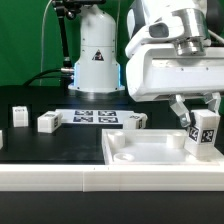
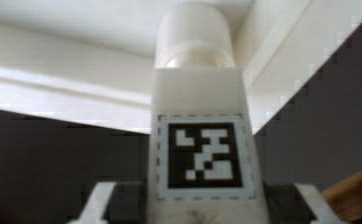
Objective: Assemble one leg
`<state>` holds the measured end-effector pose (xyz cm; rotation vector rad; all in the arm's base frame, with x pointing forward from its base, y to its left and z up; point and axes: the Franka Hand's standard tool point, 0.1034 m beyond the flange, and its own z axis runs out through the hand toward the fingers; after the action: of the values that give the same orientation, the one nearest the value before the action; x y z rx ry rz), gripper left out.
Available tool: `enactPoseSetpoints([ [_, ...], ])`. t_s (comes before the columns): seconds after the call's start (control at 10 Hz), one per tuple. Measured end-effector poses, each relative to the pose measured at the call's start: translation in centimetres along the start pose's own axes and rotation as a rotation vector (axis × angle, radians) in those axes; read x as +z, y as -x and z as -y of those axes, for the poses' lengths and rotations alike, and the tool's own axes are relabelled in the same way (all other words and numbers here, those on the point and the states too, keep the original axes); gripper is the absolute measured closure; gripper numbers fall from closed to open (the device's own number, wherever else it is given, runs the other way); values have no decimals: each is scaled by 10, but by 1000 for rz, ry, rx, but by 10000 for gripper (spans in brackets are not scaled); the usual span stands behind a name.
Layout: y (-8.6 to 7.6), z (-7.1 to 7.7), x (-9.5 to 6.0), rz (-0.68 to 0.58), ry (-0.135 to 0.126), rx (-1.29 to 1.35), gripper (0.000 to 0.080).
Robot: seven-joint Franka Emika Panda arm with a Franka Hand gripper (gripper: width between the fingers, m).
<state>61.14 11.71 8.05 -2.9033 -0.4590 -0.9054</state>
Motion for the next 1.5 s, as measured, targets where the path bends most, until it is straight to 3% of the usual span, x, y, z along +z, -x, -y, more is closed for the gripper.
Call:
enactPoseSetpoints([
  [0.2,0,-1,0,-2,1,1,508],
  [0.3,0,-1,0,-1,1,1,432],
  [0.4,0,-1,0,-1,1,1,432],
  [0.5,0,-1,0,-1,1,1,228],
  [0.6,0,-1,0,-1,1,1,174],
  [1.2,0,-1,0,-1,1,1,151],
  [1.5,-7,-8,-11,54,-7,3,151],
])
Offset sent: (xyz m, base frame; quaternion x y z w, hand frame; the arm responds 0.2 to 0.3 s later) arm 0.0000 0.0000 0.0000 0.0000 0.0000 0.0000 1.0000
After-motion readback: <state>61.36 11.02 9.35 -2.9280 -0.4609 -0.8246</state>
